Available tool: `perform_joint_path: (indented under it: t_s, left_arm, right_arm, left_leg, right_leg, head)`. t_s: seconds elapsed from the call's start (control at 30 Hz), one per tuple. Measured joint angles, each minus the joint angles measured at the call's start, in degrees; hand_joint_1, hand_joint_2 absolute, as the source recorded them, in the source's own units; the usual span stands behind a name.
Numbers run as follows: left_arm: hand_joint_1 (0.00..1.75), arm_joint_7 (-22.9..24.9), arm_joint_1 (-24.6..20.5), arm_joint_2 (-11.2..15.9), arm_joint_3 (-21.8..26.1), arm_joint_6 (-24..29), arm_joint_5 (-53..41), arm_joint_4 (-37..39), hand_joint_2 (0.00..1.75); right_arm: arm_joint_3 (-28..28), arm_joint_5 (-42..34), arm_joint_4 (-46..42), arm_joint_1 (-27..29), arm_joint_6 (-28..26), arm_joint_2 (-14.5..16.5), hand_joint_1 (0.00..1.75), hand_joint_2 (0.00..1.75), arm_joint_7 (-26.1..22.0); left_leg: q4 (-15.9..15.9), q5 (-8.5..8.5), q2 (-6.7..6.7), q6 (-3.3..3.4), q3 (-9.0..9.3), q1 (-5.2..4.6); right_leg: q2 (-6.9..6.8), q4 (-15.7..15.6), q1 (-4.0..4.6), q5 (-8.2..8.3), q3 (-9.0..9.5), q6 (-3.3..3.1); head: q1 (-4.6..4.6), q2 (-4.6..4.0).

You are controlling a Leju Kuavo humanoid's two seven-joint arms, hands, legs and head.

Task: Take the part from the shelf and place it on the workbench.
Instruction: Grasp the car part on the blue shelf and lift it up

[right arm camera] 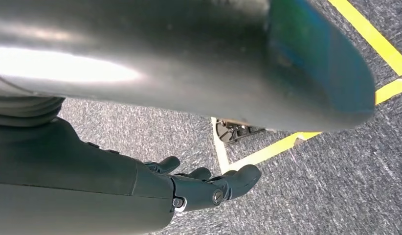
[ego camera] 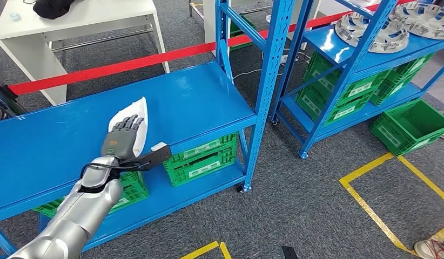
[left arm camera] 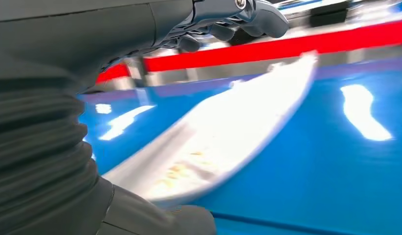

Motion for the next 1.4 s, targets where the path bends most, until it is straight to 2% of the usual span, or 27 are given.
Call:
perform_joint_path:
  t_s: [0.1, 0.3, 0.57, 1.07, 1.1, 1.2, 1.23, 1.3, 1.4]
  left_arm:
    - [0.0, 6.34, -0.29, 0.03, 0.28, -3.08, -3.74, 1.33, 1.75]
    - [0.0, 10.72, -0.39, 0.07, 1.46, -8.76, -6.67, 3.58, 1.75]
    - [0.0, 14.04, -0.52, 0.07, 3.12, -11.62, -9.62, 5.22, 1.75]
    - [0.02, 14.8, -0.52, 0.02, 4.31, -12.13, -11.65, 6.17, 1.75]
    - [0.14, 14.8, -0.52, 0.02, 4.35, -12.13, -11.66, 6.18, 1.75]
    - [1.31, 14.38, -0.51, 0.01, 4.43, -11.42, -11.73, 6.21, 1.75]
    - [1.62, 14.01, -0.51, -0.02, 4.48, -10.88, -11.75, 6.21, 1.75]
    - [1.75, 13.04, -0.48, -0.13, 4.75, -9.7, -11.79, 6.21, 1.75]
    - [1.75, 11.51, -0.32, -0.33, 5.27, -8.14, -11.93, 6.21, 1.75]
  right_arm:
    - [-0.23, 0.07, 0.0, -0.01, -0.3, 0.0, 0.0, 0.0, 0.3]
    - [-0.59, 0.08, 0.0, -0.08, -0.77, 0.0, 0.0, 0.0, 0.95]
    - [-0.88, 0.08, 0.0, -0.2, -0.86, 0.0, 0.0, 0.0, 1.12]
    - [-0.91, 0.1, 0.0, -0.38, -0.88, 0.0, 0.0, 0.0, 1.29]
    - [-0.91, 0.1, 0.0, -0.38, -0.88, 0.0, 0.0, 0.0, 1.29]
    - [-0.91, 0.12, 0.0, -0.38, -0.88, 0.0, 0.0, 0.0, 1.28]
    - [-0.91, 0.15, 0.0, -0.38, -0.88, 0.0, 0.0, 0.0, 1.27]
    - [-0.91, 0.26, 0.0, -0.38, -0.84, 0.0, 0.0, 0.0, 1.17]
    - [-0.91, 0.52, 0.0, -0.38, -0.75, 0.0, 0.0, 0.0, 0.91]
  left_leg:
    - [0.0, 0.0, -0.01, 0.0, 0.0, 0.0]
    - [0.0, 0.0, 0.0, 0.0, 0.0, 0.0]
    - [0.0, 0.0, 0.0, 0.0, 0.0, 0.0]
    - [0.0, 0.0, -0.01, 0.0, 0.0, 0.0]
    - [0.0, 0.0, -0.01, 0.0, 0.0, 0.0]
    - [0.0, 0.0, -0.01, 0.0, 0.0, 0.0]
    - [0.0, 0.0, -0.01, 0.0, 0.0, 0.0]
    - [0.0, 0.0, -0.01, 0.0, 0.0, 0.0]
    - [0.0, 0.0, 0.0, 0.0, 0.0, 0.0]
  right_leg:
    - [-0.01, 0.0, 0.0, 0.0, 0.0, 0.0]
    - [0.0, 0.0, 0.0, 0.0, 0.0, 0.0]
    - [0.0, 0.0, 0.0, 0.0, 0.0, 0.0]
    - [0.0, 0.0, 0.0, 0.0, 0.0, 0.0]
    - [0.0, 0.0, 0.0, 0.0, 0.0, 0.0]
    - [0.0, 0.0, 0.0, 0.0, 0.0, 0.0]
    - [0.0, 0.0, 0.0, 0.0, 0.0, 0.0]
    - [0.0, 0.0, 0.0, 0.0, 0.0, 0.0]
    - [0.0, 0.0, 0.0, 0.0, 0.0, 0.0]
  head:
    - [-0.01, 0.0]
    - [0.0, 0.0]
    - [0.0, 0.0]
    - [0.0, 0.0]
    - [0.0, 0.0]
    - [0.0, 0.0]
    - [0.0, 0.0]
    - [0.0, 0.0]
    - [0.0, 0.0]
